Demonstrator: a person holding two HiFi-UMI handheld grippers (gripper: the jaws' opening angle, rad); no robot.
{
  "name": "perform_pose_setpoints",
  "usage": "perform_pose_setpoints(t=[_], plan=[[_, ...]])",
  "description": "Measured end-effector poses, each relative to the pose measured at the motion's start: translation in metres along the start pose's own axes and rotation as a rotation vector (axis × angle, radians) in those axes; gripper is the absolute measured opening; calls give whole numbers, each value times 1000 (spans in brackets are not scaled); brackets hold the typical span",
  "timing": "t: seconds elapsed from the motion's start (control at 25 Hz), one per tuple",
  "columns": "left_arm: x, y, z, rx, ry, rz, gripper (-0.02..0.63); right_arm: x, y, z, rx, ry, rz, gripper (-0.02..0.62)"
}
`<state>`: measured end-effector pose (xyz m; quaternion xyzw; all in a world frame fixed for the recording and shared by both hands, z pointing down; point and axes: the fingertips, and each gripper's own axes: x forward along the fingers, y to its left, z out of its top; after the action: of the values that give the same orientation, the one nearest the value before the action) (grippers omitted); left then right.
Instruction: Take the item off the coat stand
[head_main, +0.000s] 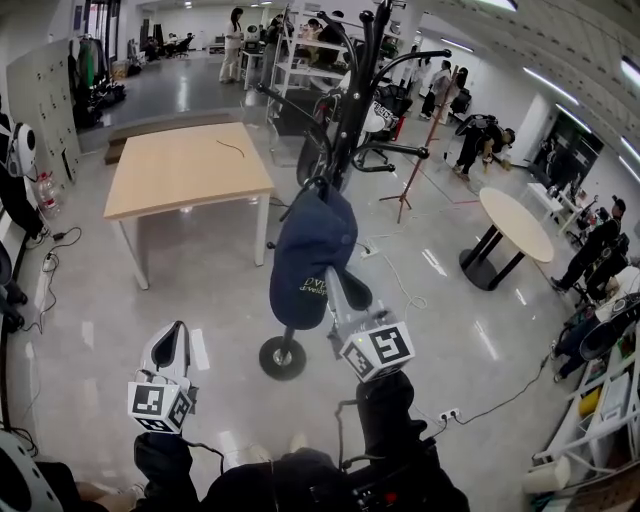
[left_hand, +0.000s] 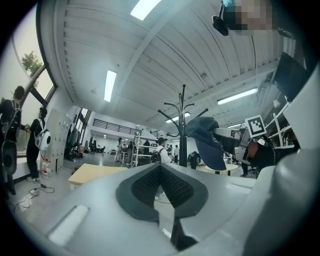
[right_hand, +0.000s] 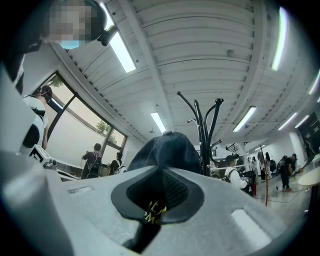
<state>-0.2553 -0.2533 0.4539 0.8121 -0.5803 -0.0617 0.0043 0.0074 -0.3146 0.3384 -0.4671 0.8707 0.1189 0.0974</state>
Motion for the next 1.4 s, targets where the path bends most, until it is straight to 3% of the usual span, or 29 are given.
perform_pose_setpoints(t=[0.56, 1.16, 1.4], plan=[[21, -21, -3, 10, 24, -39, 3, -26, -21, -12, 9, 6, -36, 8], [33, -63, -1, 37, 6, -8, 3, -51, -22, -16, 41, -27, 77, 8], [33, -87, 4, 52, 8, 3, 3, -72, -37, -22, 61, -6, 84, 8]])
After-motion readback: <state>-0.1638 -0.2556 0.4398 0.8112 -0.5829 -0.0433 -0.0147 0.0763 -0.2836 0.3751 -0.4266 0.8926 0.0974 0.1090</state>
